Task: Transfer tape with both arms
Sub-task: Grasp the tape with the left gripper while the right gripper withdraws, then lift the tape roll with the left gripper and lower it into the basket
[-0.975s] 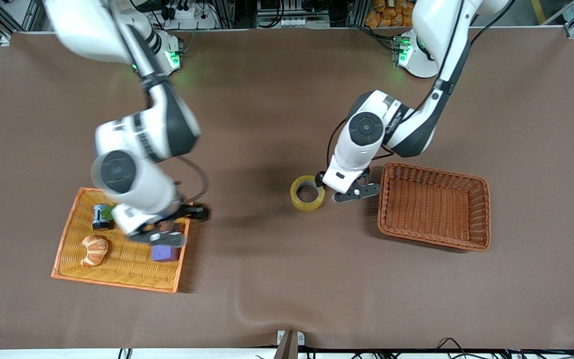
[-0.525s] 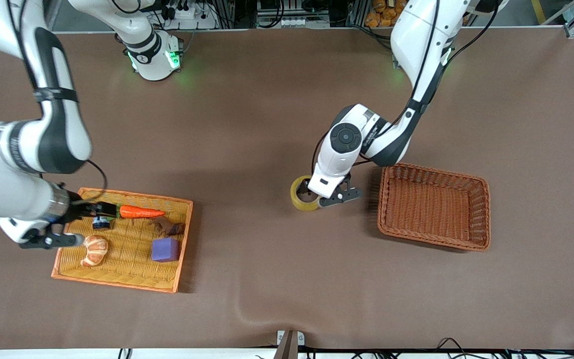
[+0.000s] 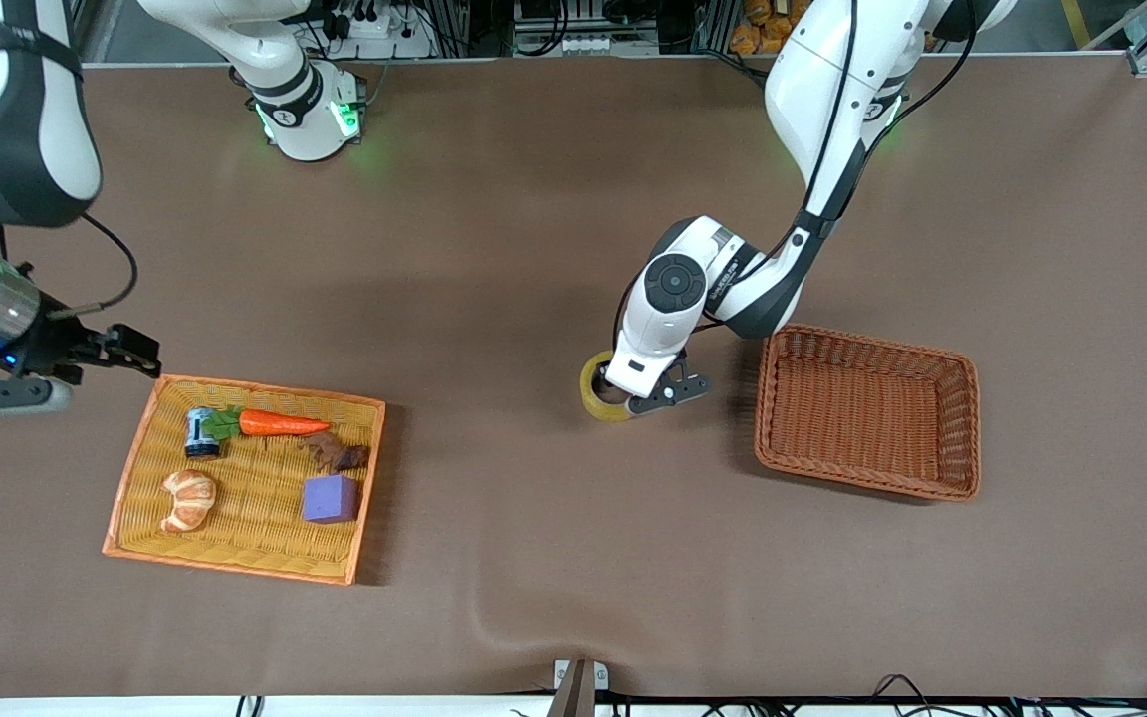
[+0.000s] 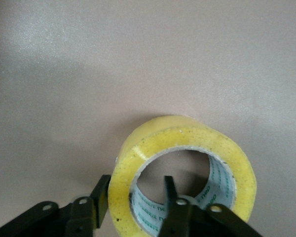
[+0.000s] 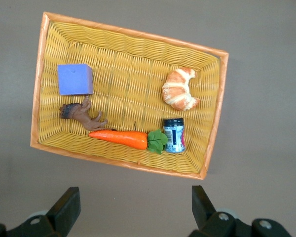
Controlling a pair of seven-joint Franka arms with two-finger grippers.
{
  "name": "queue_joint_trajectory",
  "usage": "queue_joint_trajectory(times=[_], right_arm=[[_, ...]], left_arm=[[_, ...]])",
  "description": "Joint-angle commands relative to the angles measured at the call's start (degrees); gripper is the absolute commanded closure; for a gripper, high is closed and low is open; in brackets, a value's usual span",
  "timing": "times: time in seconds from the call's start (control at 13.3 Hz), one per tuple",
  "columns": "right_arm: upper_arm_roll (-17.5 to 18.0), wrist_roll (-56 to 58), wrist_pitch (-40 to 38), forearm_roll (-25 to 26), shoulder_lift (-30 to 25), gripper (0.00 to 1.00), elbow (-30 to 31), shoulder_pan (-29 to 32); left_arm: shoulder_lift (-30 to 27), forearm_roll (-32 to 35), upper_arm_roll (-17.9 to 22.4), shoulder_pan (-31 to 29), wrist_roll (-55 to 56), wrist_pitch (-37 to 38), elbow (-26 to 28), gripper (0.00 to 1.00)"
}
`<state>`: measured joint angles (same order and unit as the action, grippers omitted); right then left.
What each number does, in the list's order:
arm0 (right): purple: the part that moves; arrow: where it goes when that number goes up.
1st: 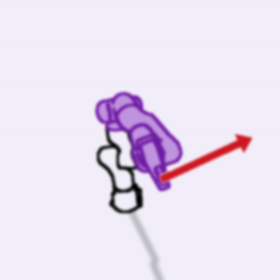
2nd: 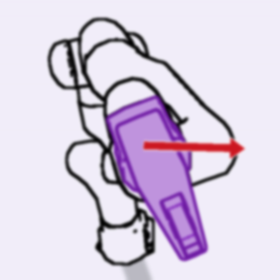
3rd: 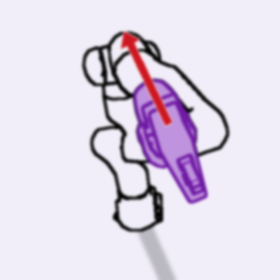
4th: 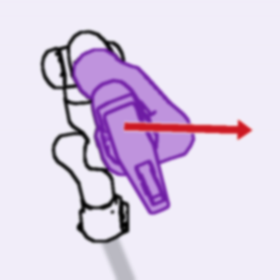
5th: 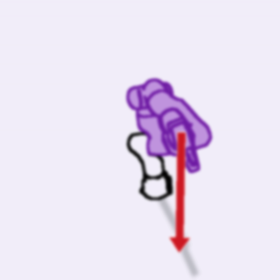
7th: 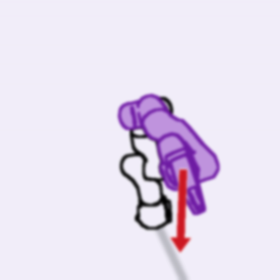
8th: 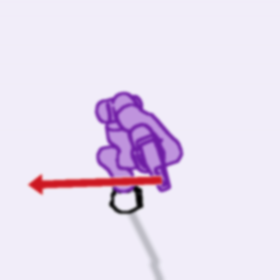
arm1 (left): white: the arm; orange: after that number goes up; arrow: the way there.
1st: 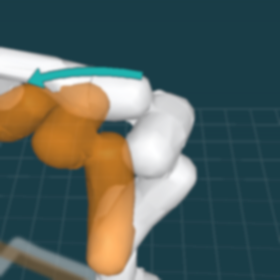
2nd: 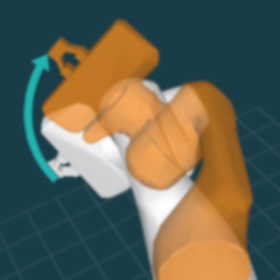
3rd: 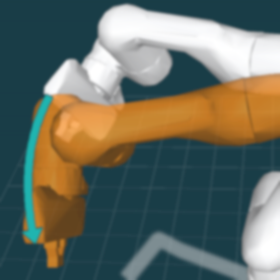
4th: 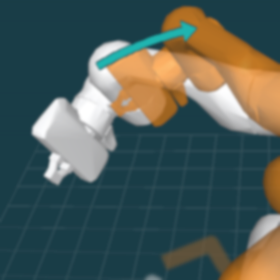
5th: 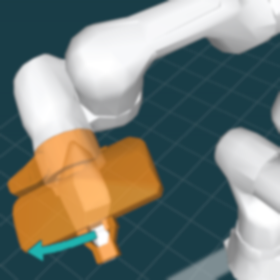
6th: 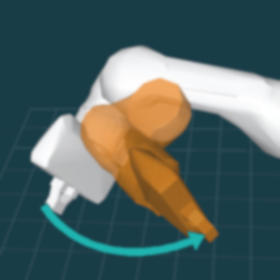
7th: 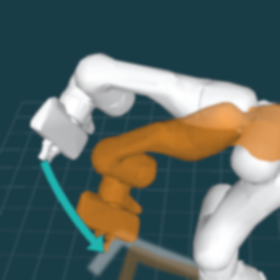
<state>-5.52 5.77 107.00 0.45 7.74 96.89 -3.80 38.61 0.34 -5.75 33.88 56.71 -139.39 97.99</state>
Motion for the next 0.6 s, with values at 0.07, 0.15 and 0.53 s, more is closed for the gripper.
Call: queue_joint_trajectory(times=[0.07,0.15,0.53], right_arm=[[0.7,-4.9,-2.3,0.8,-5.7,0.00,2.2,1.9],[0.7,-4.9,-3.2,0.7,-6.9,0.00,2.2,2.3],[0.7,-4.3,-5.3,0.7,-8.8,0.00,1.2,2.9]], left_arm=[[-5.6,-0.5,0.6,0.2,0.4,4.3,1.2,1.00],[-9.0,-0.4,0.6,-1.1,0.1,8.5,1.2,1.00],[-22.9,-0.3,0.5,-16.7,-17.2,25.6,4.6,1.00]])
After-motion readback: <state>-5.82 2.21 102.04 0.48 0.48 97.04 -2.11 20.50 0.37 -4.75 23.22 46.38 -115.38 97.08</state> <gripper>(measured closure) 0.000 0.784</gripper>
